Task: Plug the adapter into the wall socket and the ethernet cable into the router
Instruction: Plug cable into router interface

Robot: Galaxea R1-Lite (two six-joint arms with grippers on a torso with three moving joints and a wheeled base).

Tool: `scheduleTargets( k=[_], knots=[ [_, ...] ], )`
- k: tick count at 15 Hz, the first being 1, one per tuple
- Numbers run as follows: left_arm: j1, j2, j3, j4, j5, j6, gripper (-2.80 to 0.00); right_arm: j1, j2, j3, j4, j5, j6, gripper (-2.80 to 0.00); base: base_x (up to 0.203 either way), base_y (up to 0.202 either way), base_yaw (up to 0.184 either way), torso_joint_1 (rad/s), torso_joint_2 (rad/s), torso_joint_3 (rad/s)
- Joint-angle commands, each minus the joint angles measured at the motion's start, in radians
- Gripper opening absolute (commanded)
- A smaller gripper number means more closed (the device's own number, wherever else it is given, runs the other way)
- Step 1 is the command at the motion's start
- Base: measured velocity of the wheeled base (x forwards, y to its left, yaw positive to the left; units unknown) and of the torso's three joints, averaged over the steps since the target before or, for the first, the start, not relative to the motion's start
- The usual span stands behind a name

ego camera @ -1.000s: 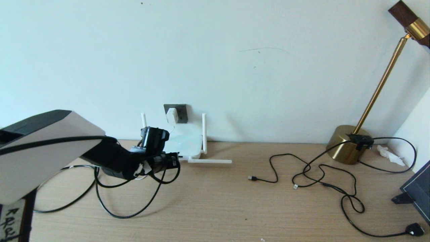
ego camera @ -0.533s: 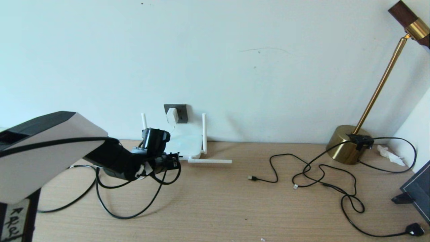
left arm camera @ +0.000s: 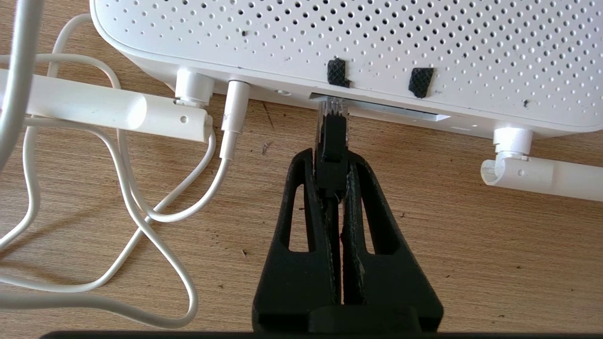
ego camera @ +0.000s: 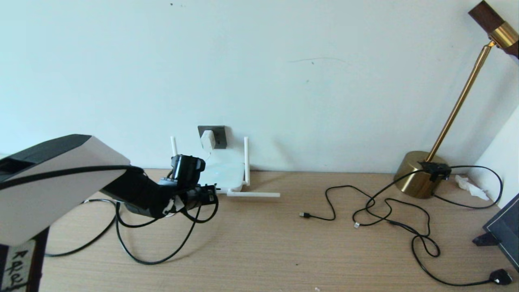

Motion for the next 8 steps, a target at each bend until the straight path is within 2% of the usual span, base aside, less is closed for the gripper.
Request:
scheduleTargets(
  k=[1,8],
  knots=[
    [0.0,0.002,0.003,-0.003,0.002,-0.002,-2.8,0.0,0.001,0.0,-0.001,0.0,0.0,0.0,0.0,0.0,0.0,0.0,0.0,0.0],
    [0.0,0.004,0.006,-0.003,0.002,-0.002,-2.8,0.0,0.001,0.0,0.0,0.0,0.0,0.0,0.0,0.0,0.0,0.0,0.0,0.0]
  ],
)
